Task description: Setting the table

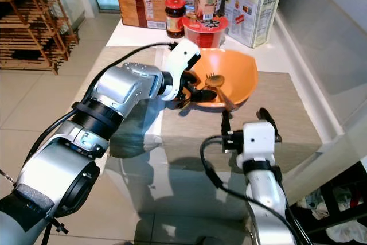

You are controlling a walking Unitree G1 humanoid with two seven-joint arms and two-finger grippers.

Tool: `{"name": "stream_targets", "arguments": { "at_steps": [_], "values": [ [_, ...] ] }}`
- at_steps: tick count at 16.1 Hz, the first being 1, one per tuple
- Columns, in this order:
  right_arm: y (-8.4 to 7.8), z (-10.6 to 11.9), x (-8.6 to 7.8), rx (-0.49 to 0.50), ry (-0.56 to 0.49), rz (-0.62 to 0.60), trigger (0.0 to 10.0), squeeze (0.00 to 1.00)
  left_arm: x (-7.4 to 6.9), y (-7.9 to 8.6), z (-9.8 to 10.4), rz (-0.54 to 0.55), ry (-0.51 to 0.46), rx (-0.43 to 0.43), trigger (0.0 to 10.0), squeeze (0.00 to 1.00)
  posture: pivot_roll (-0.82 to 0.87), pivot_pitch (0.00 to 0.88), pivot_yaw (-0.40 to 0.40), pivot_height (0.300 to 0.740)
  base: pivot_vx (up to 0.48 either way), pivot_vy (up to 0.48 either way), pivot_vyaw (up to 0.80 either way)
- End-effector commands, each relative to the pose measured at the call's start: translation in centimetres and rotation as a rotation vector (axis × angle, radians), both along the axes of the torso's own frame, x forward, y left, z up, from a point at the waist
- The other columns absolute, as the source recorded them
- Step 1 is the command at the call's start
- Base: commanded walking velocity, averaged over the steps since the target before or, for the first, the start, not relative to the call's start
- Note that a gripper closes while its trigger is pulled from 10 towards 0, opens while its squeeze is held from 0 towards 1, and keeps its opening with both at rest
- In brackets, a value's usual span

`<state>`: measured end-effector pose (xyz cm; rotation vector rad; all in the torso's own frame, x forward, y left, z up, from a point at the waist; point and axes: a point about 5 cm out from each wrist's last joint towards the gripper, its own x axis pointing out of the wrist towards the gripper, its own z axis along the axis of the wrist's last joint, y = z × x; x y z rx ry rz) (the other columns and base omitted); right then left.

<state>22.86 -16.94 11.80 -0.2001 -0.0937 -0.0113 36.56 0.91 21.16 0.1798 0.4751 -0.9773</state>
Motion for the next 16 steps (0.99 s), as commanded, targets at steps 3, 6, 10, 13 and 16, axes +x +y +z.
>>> {"name": "stream_targets", "arguments": {
  "at_steps": [3, 6, 10, 13, 16],
  "values": [
    [0.1, 0.2, -1.2, 0.003, 0.040, 0.039, 10.0, 0.00, 0.3, -0.1, 0.3, 0.000, 0.005, 0.012, 10.0, 0.00, -0.11, 0.000, 0.041, 0.740, 0.000, 0.000, 0.00],
    [-0.5, 0.6, -2.5, 0.024, 0.076, 0.050, 10.0, 0.00, 0.4, -0.4, 0.3, 0.003, 0.000, 0.013, 10.0, 0.00, -0.15, 0.000, 0.040, 0.740, 0.000, 0.000, 0.00],
    [-1.1, 2.1, -5.4, 0.099, 0.125, 0.188, 10.0, 0.00, 0.7, -0.4, 0.4, 0.010, -0.021, 0.025, 10.0, 0.00, -0.16, 0.000, 0.045, 0.740, 0.000, 0.000, 0.00],
    [-0.8, 2.5, -5.9, 0.111, 0.143, 0.256, 10.0, 0.00, 0.8, -0.5, 0.3, 0.015, -0.026, 0.029, 10.0, 0.00, -0.16, 0.000, 0.046, 0.740, 0.000, 0.000, 0.00],
    [-0.7, 2.7, -6.1, 0.118, 0.170, 0.283, 10.0, 0.00, 1.0, -0.5, 0.3, 0.016, -0.021, 0.027, 3.5, 0.00, -0.16, 0.000, 0.046, 0.740, 0.000, 0.000, 0.00]
  ]
}}
